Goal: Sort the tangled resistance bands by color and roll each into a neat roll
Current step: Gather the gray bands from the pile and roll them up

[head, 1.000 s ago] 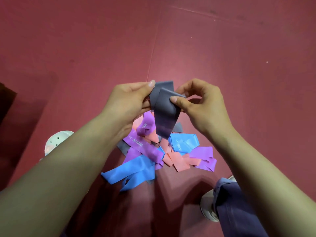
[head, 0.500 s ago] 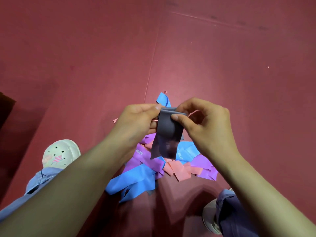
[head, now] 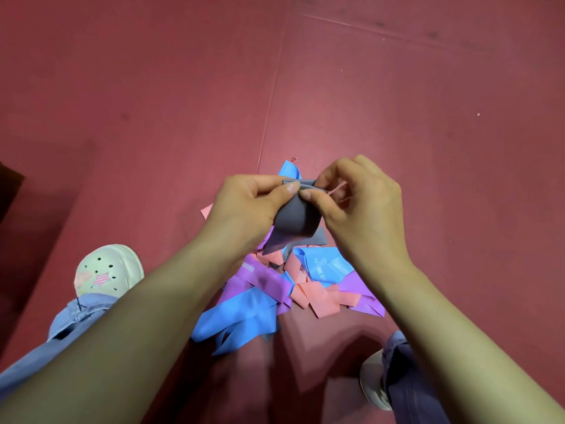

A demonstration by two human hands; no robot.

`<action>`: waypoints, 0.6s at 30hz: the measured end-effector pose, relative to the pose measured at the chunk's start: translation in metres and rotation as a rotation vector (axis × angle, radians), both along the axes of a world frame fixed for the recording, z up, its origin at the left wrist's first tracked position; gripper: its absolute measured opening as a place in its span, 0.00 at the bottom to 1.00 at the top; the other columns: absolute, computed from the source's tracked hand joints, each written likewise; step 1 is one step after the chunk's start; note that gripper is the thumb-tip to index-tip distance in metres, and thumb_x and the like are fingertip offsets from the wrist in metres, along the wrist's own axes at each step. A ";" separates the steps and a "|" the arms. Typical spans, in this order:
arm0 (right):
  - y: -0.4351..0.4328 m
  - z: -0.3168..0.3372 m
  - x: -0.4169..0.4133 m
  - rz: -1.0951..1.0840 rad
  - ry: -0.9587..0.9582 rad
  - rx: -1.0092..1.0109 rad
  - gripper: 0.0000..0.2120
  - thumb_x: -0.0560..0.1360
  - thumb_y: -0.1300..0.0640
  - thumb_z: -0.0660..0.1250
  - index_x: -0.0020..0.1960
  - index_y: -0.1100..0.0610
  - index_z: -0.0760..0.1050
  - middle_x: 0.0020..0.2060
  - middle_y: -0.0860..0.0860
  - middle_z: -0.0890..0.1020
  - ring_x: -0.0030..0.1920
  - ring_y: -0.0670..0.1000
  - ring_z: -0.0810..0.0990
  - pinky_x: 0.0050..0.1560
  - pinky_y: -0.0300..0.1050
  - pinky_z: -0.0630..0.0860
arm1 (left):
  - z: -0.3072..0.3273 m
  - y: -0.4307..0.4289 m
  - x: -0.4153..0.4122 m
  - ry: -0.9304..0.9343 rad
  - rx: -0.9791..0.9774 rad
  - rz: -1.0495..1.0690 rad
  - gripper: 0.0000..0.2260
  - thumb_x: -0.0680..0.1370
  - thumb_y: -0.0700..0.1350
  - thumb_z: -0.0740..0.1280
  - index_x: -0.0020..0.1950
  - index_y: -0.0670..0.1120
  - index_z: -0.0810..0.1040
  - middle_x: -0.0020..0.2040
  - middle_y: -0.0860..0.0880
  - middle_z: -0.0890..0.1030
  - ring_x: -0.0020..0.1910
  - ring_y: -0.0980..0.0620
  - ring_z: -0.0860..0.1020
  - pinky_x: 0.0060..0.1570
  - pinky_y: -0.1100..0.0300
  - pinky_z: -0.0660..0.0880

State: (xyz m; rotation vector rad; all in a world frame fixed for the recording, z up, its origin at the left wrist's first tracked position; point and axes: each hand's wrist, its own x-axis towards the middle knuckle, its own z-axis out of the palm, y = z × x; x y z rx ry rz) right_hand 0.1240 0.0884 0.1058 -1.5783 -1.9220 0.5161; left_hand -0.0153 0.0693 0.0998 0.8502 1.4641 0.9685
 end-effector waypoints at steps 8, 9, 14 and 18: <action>0.007 -0.002 -0.006 0.082 0.135 -0.106 0.06 0.72 0.59 0.70 0.40 0.58 0.73 0.33 0.45 0.79 0.40 0.45 0.79 0.45 0.50 0.75 | 0.003 0.004 -0.007 0.104 0.076 -0.008 0.07 0.78 0.41 0.67 0.50 0.46 0.84 0.44 0.48 0.85 0.46 0.51 0.82 0.58 0.48 0.77; 0.007 -0.003 -0.007 0.077 0.150 -0.114 0.07 0.72 0.59 0.71 0.39 0.57 0.73 0.32 0.44 0.78 0.37 0.45 0.78 0.43 0.50 0.76 | 0.003 0.004 -0.009 0.117 0.084 -0.012 0.07 0.78 0.41 0.67 0.50 0.45 0.84 0.45 0.48 0.85 0.49 0.49 0.83 0.58 0.48 0.77; 0.010 -0.001 -0.013 0.042 0.200 -0.129 0.08 0.71 0.57 0.72 0.39 0.52 0.72 0.31 0.47 0.79 0.34 0.47 0.78 0.40 0.49 0.76 | 0.002 0.006 -0.016 0.159 0.129 -0.004 0.07 0.78 0.42 0.67 0.50 0.45 0.85 0.46 0.46 0.85 0.52 0.44 0.83 0.57 0.46 0.77; 0.016 -0.001 -0.019 -0.002 0.376 -0.248 0.21 0.68 0.58 0.76 0.44 0.46 0.63 0.29 0.50 0.81 0.32 0.49 0.79 0.37 0.43 0.76 | -0.008 0.007 -0.022 0.148 0.134 0.051 0.06 0.78 0.43 0.68 0.47 0.46 0.85 0.45 0.43 0.85 0.52 0.40 0.82 0.56 0.43 0.77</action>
